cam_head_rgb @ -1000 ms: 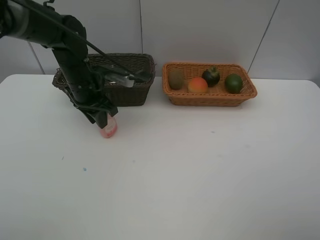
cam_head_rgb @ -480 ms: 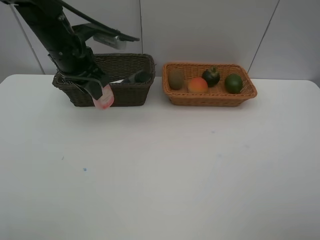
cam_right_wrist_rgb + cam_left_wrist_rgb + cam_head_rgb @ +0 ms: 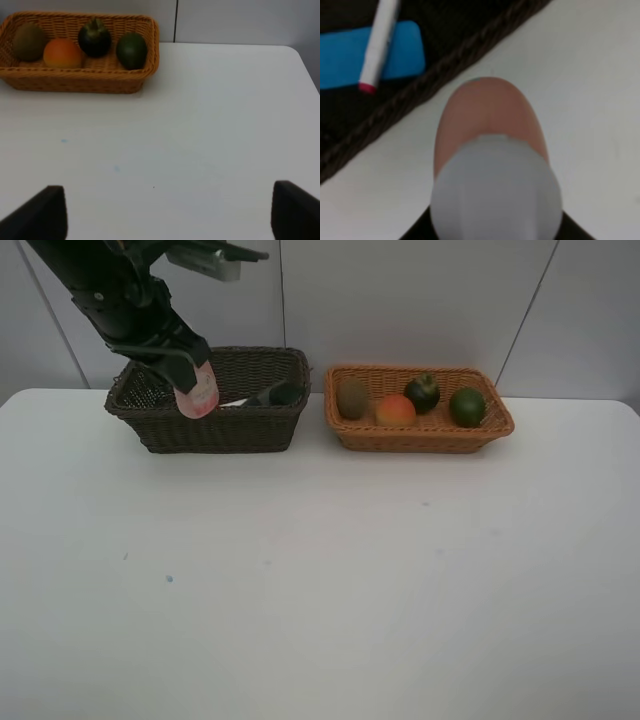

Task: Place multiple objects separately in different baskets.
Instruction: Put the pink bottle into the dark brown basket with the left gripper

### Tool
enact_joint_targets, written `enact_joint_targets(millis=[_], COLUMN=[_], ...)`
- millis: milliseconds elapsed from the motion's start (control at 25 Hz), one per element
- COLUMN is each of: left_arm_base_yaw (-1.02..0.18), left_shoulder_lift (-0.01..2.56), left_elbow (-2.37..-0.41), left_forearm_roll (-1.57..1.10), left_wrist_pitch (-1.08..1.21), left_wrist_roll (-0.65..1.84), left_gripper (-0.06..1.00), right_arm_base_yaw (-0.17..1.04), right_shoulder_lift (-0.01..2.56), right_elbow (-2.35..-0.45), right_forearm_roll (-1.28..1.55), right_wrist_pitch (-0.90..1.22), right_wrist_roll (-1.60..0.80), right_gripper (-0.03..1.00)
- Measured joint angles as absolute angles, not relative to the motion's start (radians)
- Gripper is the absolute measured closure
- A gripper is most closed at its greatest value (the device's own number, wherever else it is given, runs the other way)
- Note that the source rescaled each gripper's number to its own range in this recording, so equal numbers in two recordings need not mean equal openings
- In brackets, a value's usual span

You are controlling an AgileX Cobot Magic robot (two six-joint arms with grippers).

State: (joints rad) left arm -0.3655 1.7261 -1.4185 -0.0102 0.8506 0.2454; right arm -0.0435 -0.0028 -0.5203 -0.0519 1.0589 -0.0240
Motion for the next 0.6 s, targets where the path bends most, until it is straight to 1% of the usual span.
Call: enact_joint_targets(millis=[280,600], left_arm_base_yaw=[-0.322,-0.277], left_shoulder_lift=[1.796,1.961], left_elbow=[-1.576,-1.723], left_forearm_roll=[0.0,0.007], left_wrist_pitch=[0.854,0.858], left_wrist_roll=[0.205,0.173], left_gripper=[0.71,0.71], right_arm_base_yaw=[-0.043,-0.043], right_shoulder_lift=[-0.003,-0.003], right_elbow=[-0.52,-0.52], right_forearm_roll=[-0.052,-0.052], right_wrist_pitch=[1.059,1.059], right_wrist_roll=[-0.024,-0.024], right_gripper=[-0.02,-0.02])
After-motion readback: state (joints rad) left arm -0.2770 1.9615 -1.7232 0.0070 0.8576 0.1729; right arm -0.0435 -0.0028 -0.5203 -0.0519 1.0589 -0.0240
